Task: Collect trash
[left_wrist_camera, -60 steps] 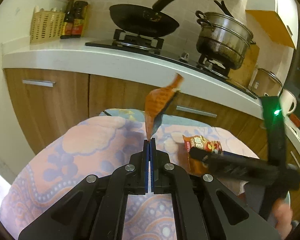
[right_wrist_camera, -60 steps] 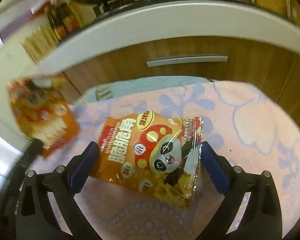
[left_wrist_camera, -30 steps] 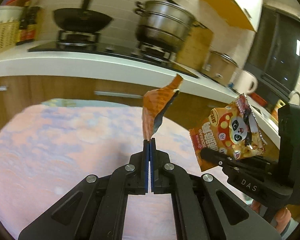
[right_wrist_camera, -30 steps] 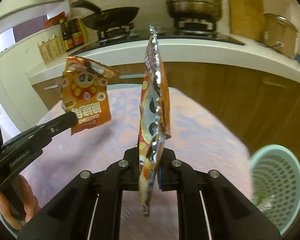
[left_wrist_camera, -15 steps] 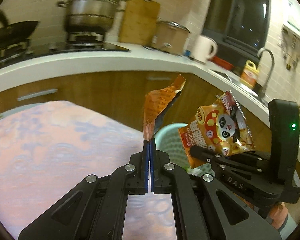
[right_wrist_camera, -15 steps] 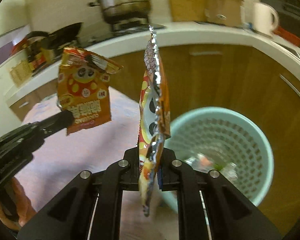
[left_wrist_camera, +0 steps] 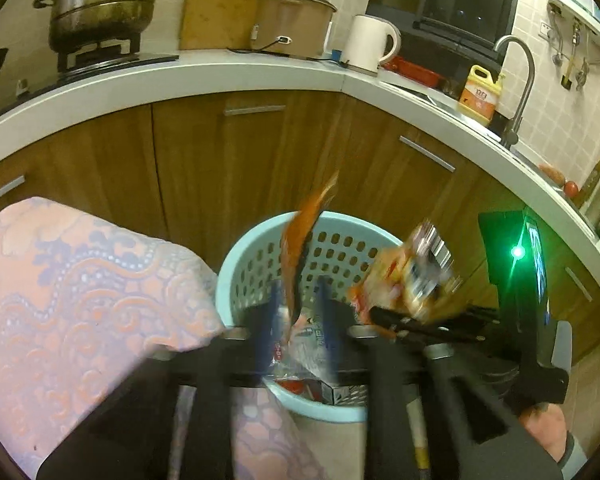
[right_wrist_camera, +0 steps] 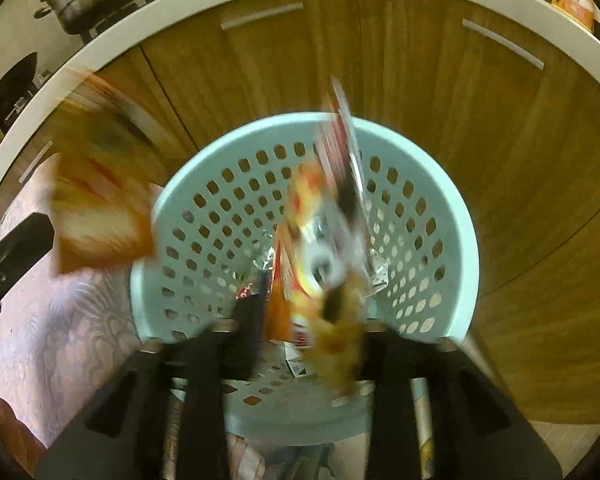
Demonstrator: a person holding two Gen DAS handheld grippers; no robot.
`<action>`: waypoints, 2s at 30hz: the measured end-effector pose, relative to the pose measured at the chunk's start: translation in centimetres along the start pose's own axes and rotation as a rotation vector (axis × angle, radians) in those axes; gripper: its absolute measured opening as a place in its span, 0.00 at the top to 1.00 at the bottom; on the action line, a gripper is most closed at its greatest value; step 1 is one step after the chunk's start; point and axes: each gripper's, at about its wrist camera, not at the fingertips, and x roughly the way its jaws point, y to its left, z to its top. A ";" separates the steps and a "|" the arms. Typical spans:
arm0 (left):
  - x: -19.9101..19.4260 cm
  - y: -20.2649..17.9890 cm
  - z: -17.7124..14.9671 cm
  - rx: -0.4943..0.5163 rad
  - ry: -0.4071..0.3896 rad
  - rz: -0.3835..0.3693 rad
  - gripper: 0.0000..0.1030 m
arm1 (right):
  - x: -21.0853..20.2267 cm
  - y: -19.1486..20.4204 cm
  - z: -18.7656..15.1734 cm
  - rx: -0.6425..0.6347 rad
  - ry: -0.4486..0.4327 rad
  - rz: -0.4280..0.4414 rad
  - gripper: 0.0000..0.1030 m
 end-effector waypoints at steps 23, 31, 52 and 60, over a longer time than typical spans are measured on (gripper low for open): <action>-11.4 3.7 -2.4 0.028 -0.282 0.218 0.21 | -12.4 6.4 -3.4 -0.055 -0.375 -0.050 0.39; -11.9 4.7 -3.5 0.020 -0.319 0.317 0.18 | -14.8 8.6 -4.7 -0.094 -0.486 -0.146 0.35; -12.2 5.0 -4.0 0.024 -0.332 0.332 0.15 | -17.6 9.8 -6.0 -0.116 -0.592 -0.214 0.35; -12.2 5.1 -4.0 0.016 -0.329 0.322 0.15 | -17.7 10.0 -6.2 -0.126 -0.602 -0.219 0.35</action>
